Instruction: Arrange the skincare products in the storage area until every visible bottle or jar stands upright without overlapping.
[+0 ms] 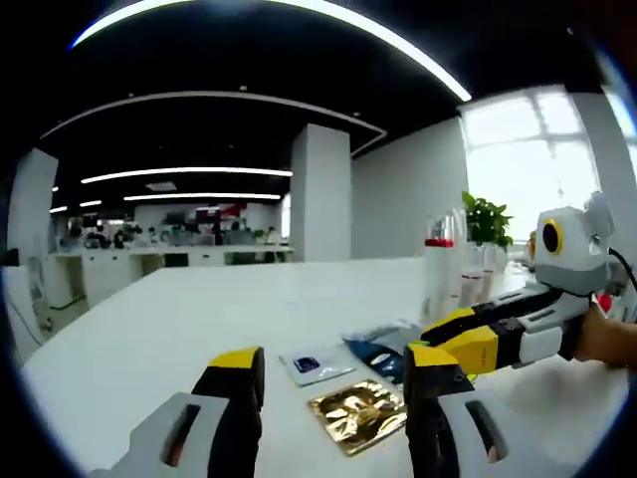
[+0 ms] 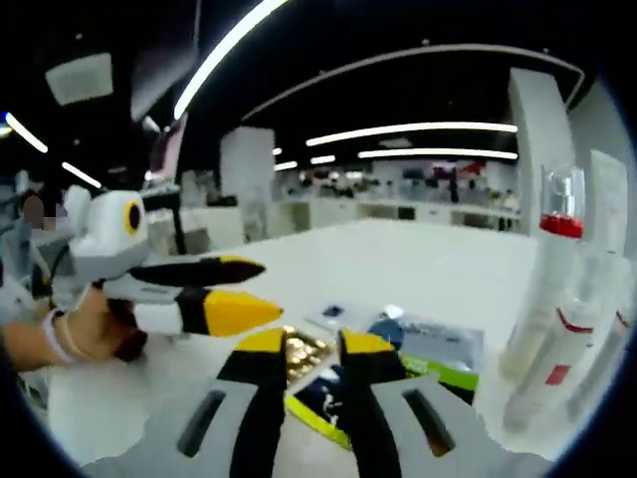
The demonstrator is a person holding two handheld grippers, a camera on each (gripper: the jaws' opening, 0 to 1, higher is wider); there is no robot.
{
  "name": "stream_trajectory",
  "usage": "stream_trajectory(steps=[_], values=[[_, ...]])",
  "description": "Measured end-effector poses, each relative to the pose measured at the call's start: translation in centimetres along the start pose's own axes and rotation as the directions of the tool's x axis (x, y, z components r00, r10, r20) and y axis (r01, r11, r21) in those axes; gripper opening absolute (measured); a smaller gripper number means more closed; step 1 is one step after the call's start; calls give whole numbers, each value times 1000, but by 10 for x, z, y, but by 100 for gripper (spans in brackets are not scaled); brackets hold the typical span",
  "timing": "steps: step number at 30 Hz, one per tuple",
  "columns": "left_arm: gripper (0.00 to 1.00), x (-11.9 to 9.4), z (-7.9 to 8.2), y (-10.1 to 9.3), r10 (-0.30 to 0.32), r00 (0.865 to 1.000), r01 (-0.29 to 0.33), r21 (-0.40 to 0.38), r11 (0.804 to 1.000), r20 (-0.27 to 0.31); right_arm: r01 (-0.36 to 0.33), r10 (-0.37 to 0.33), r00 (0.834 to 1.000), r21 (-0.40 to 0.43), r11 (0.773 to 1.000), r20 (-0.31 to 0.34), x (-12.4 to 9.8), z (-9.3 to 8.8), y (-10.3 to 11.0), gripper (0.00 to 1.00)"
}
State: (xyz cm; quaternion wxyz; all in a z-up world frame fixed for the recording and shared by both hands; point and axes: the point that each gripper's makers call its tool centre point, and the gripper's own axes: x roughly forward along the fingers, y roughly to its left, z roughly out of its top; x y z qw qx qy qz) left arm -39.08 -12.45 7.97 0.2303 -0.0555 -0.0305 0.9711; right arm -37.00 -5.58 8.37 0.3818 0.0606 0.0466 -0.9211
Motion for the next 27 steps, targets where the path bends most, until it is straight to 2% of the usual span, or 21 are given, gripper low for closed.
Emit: stream_trajectory(steps=[1, 2, 3, 5, 7, 9, 12, 14, 15, 16, 18, 20, 21, 22, 23, 25, 27], values=[[61, -2, 3, 3, 16, 1000, -16, 15, 1000, 14, -7, 8, 999, -15, 1000, 41, 0, 6, 0, 53], [61, -4, 5, 5, 23, 999, -24, 34, 999, 28, 1, -1, 997, -4, 1000, 82, -1, 10, -1, 67], [62, -5, 7, 7, 32, 999, -33, 28, 999, 39, 19, -19, 995, 2, 1000, 94, -3, 12, -4, 77], [68, -7, 14, 11, 42, 996, -41, -15, 999, 75, 37, -39, 991, 25, 999, 125, -4, 16, -9, 92], [78, -9, 20, 15, 51, 993, -45, -65, 997, 105, 35, -46, 984, 63, 997, 175, -6, 23, -13, 98], [87, -11, 21, 18, 57, 992, -47, -86, 995, 109, 31, -47, 980, 86, 996, 191, -9, 27, -14, 100], [91, -12, 21, 20, 63, 992, -53, -97, 994, 108, 32, -50, 980, 95, 995, 194, -14, 31, -13, 100], [95, -13, 21, 21, 75, 991, -66, -84, 994, 110, 20, -41, 977, 98, 995, 210, -19, 36, -13, 100], [100, -13, 21, 22, 84, 991, -76, -69, 995, 107, 14, -33, 979, 94, 995, 202, -24, 37, -8, 100], [99, -14, 19, 25, 103, 990, -99, -39, 994, 97, 13, -31, 980, 92, 996, 198, -28, 38, -6, 100], [100, -17, 16, 23, 119, 989, -120, 1, 993, 85, -3, -22, 971, 103, 995, 239, -32, 48, -12, 100], [100, -18, 17, 20, 119, 989, -121, 14, 993, 85, -33, -9, 965, 153, 988, 264, -40, 53, -10, 100], [100, -19, 19, 19, 108, 990, -110, 16, 994, 89, -102, 54, 961, 165, 981, 270, -45, 53, 0, 100], [100, -20, 23, 18, 100, 990, -102, 10, 995, 101, -124, 73, 963, 185, 975, 259, -50, 51, 4, 100], [100, -20, 25, 17, 95, 990, -96, 1, 995, 108, -130, 80, 965, 191, 973, 248, -54, 49, 5, 100], [100, -23, 30, 11, 63, 994, -56, -68, 996, 95, -135, 90, 967, 179, 975, 237, -64, 49, -1, 100], [100, -31, 43, 4, 26, 995, -20, -65, 998, 92, -132, 90, 966, 163, 978, 240, -73, 52, 1, 100]])
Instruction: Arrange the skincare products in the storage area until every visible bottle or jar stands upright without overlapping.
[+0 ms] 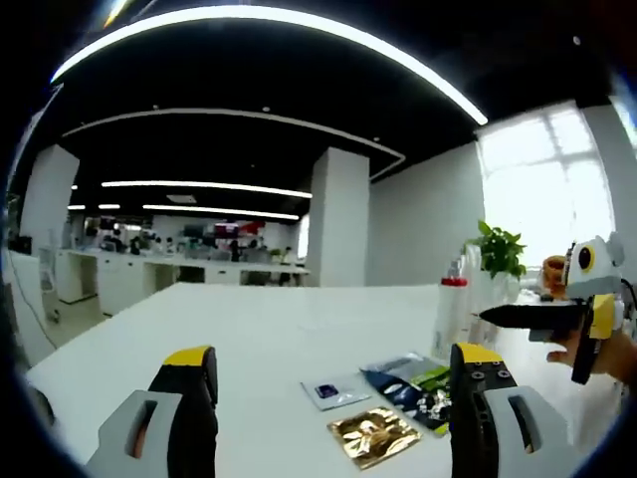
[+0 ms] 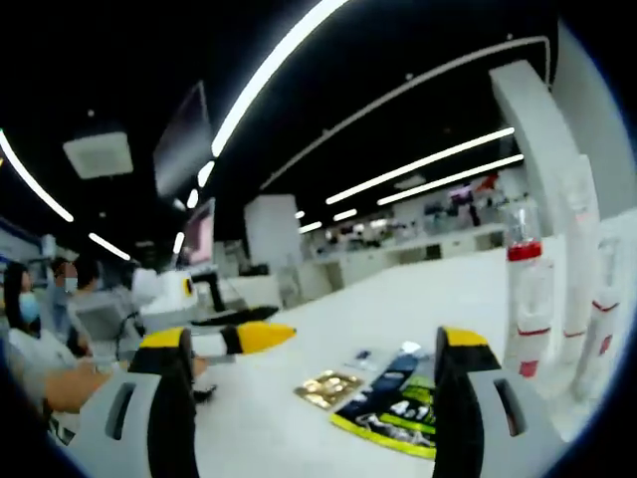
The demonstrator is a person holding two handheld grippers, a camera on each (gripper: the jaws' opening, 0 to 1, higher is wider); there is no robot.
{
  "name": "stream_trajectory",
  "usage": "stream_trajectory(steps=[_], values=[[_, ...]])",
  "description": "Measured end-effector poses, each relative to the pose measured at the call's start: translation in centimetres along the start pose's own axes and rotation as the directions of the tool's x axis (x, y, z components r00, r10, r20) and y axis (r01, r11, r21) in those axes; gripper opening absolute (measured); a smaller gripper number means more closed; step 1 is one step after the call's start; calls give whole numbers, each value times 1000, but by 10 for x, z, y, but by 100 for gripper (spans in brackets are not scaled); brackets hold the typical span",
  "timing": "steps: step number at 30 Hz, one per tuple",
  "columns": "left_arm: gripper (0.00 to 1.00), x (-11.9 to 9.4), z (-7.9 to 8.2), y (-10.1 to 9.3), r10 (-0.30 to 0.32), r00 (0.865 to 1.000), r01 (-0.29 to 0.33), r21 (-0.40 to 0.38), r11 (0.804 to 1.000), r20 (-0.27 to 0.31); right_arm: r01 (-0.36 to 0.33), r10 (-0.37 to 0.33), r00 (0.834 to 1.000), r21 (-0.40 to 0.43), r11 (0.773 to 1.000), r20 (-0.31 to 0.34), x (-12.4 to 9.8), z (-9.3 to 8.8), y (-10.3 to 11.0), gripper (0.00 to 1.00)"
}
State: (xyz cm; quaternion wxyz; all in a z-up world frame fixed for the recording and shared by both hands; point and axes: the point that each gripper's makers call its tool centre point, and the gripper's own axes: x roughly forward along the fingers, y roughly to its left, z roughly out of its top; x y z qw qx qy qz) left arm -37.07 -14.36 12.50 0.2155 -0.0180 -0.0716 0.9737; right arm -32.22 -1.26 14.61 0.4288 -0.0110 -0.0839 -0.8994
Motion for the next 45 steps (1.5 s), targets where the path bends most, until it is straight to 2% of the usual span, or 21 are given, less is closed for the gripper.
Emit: stream_trajectory(steps=[5, 6, 7, 9, 14, 17, 19, 21, 22, 24, 29, 33, 38, 42, 45], values=[[100, -25, 36, -11, -36, 999, 36, 46, 998, -5, 7, -8, 1000, -58, 998, -20, -34, 20, 8, 100], [100, -31, 39, -12, -46, 999, 48, 54, 997, -25, 12, -14, 1000, -71, 997, -25, -35, 25, -6, 100], [100, -39, 44, -12, -51, 998, 53, 57, 997, -32, 17, -19, 999, -87, 996, -30, -40, 28, -9, 100], [100, -49, 49, -10, -52, 998, 54, 58, 997, -40, 24, -29, 999, -110, 994, -45, -55, 31, -6, 100], [100, -86, 58, -7, -60, 998, 60, 6, 998, -8, 43, -57, 996, -195, 980, -66, -90, 40, 2, 100], [99, -103, 55, -7, -66, 998, 66, -5, 998, -15, 71, -92, 993, -250, 966, -72, -110, 48, 2, 100], [99, -114, 52, -8, -72, 997, 72, -2, 997, -20, 89, -111, 991, -259, 962, -72, -121, 54, 2, 100], [99, -124, 52, -10, -72, 997, 72, -11, 997, -17, 106, -124, 990, -236, 966, -62, -131, 60, 2, 100], [98, -130, 51, -14, -84, 996, 84, -11, 996, -22, 108, -121, 991, -197, 974, -54, -138, 62, 7, 100], [93, -140, 47, -24, -110, 993, 112, 24, 993, -52, 107, -113, 993, -137, 985, -39, -146, 63, 12, 99], [94, -161, 43, -42, -123, 990, 128, 78, 989, -65, 135, -137, 990, -143, 981, -9, -164, 64, 14, 99], [95, -181, 36, -49, -132, 988, 138, 83, 987, -78, 152, -157, 987, -161, 975, -20, -177, 55, 13, 99], [94, -203, 25, -48, -120, 991, 125, 114, 986, -54, 157, -163, 986, -156, 975, -27, -193, 41, 17, 98], [94, -212, 17, -40, -68, 997, 73, 133, 988, -45, 171, -181, 983, -179, 969, -40, -202, 31, 21, 98], [94, -215, 7, -33, -50, 997, 58, 130, 990, -65, 177, -188, 981, -192, 965, -39, -207, 26, 26, 98]])
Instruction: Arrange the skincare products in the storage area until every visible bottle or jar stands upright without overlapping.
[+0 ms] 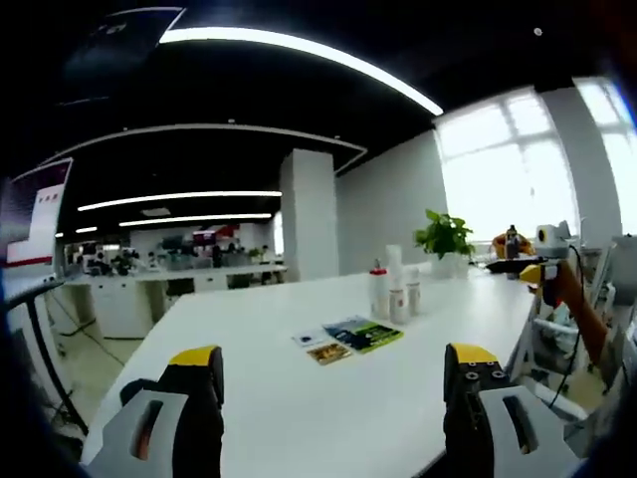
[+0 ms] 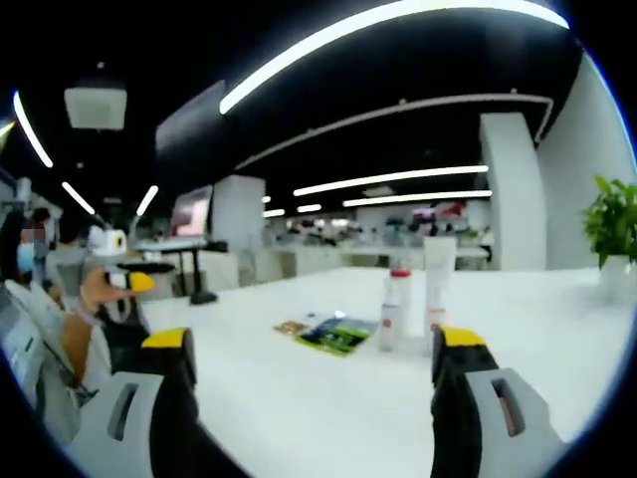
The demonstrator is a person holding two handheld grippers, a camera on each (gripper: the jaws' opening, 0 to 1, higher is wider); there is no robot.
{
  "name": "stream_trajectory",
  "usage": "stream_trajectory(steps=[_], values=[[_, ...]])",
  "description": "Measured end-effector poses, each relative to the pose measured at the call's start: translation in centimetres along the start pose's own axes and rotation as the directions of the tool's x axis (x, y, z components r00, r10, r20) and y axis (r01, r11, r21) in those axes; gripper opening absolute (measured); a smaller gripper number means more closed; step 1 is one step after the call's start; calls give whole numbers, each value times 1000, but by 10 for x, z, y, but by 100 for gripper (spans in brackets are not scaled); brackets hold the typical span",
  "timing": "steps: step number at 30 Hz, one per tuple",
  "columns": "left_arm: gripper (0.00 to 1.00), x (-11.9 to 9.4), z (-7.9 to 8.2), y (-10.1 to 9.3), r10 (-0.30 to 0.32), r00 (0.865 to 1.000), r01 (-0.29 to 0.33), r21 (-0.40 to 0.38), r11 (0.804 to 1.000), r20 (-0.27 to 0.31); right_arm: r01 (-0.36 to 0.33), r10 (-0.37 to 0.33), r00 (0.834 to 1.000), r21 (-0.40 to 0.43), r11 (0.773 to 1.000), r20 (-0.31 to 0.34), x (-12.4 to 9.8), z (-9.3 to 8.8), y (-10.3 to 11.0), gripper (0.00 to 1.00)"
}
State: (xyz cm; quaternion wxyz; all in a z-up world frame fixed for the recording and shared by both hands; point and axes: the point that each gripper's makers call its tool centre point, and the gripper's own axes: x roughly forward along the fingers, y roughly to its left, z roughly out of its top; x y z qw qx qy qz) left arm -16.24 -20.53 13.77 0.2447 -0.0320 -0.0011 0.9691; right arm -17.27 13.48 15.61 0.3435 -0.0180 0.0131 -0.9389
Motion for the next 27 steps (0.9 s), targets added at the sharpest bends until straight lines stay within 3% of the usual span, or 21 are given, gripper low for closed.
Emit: stream_trajectory(steps=[6, 17, 23, 27], values=[[91, -2, -11, 5, 28, 999, -26, -95, 995, 20, -3, 2, 1000, -17, 1000, -21, -7, -13, 9, 100], [91, -2, -18, 0, 58, 997, -52, -114, 992, 44, 83, -84, 996, 14, 996, 20, -21, -22, 0, 98], [91, -4, -20, 11, 107, 993, -102, -105, 989, 51, 157, -156, 988, -18, 988, 16, -28, -27, -10, 99], [91, -3, -19, 21, 113, 992, -106, -117, 987, 55, 157, -157, 986, 11, 988, 56, -25, -22, -14, 99]])
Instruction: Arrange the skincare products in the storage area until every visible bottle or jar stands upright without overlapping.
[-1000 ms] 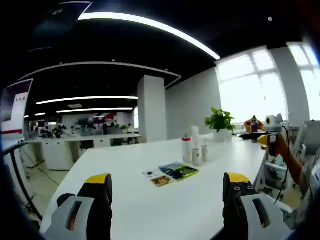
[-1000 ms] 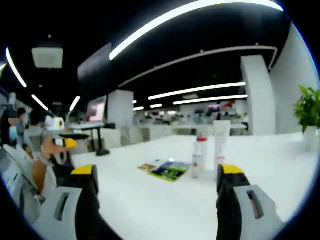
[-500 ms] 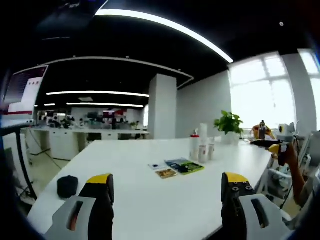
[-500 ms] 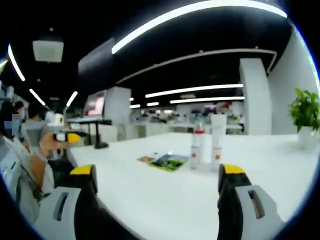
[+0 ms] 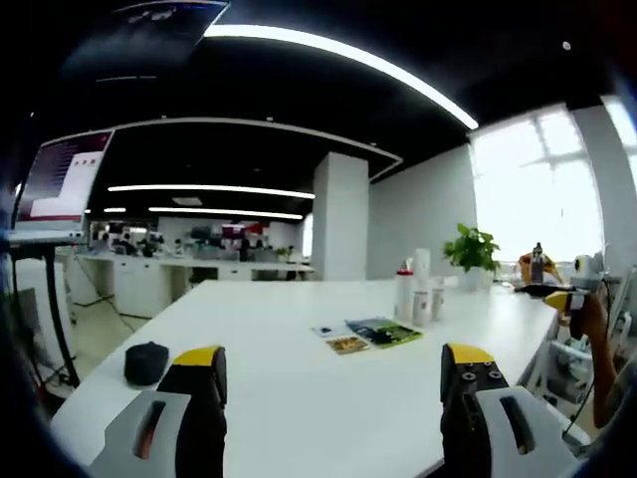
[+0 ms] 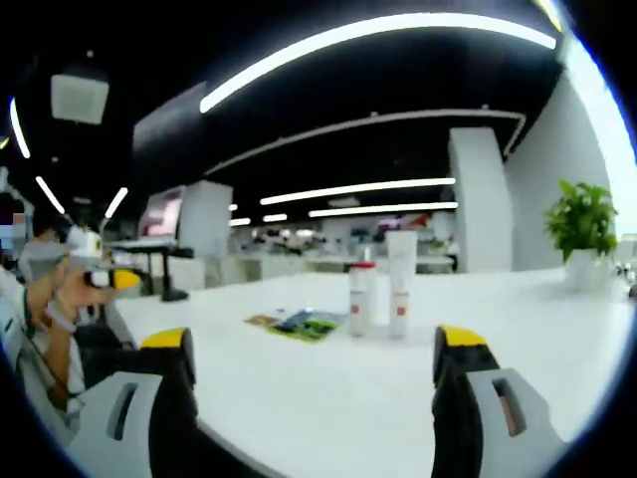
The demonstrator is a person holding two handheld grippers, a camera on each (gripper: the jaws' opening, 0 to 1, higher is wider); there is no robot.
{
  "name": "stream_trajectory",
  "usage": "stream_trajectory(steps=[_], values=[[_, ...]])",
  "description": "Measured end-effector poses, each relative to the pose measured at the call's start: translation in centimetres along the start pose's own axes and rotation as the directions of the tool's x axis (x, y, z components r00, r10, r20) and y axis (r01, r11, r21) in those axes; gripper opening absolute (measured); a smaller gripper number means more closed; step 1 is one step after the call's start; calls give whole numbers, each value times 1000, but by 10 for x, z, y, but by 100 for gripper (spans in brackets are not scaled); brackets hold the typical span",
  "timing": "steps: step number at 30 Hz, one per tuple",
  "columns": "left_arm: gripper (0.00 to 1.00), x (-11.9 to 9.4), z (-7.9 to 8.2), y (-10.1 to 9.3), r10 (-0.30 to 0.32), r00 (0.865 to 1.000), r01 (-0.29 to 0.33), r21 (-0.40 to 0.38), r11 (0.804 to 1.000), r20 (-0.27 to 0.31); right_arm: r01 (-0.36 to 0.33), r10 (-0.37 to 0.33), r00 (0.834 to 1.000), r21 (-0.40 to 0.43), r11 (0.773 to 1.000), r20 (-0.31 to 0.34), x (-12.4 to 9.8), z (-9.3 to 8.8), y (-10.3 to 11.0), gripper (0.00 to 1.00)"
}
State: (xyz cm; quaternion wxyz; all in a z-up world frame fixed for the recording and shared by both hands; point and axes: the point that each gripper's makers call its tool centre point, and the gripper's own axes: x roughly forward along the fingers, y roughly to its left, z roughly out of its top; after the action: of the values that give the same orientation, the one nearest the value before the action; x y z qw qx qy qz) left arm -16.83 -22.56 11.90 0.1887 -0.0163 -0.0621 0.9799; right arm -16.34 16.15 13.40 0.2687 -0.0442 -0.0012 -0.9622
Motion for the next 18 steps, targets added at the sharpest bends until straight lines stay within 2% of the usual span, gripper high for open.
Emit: stream_trajectory(steps=[3, 6, 10, 13, 18], values=[[93, 2, 0, 1, -9, 1000, 9, -3, 1000, 0, 7, -7, 1000, -8, 1000, -16, 4, -2, -2, 99], [92, 4, -7, 5, 1, 1000, 0, 5, 1000, -29, 24, -25, 999, -39, 999, -30, 5, -1, -4, 99], [92, 3, -9, 14, 48, 999, -48, -15, 999, -21, 32, -34, 999, -58, 998, -39, 5, -1, -4, 99], [92, 4, -9, 13, 54, 998, -54, -23, 998, -12, 19, -22, 998, -57, 998, -55, 6, -4, -1, 99], [92, 10, -12, 9, 47, 999, -47, -5, 999, -28, 8, -15, 996, -82, 997, -86, 5, -8, 1, 100]])
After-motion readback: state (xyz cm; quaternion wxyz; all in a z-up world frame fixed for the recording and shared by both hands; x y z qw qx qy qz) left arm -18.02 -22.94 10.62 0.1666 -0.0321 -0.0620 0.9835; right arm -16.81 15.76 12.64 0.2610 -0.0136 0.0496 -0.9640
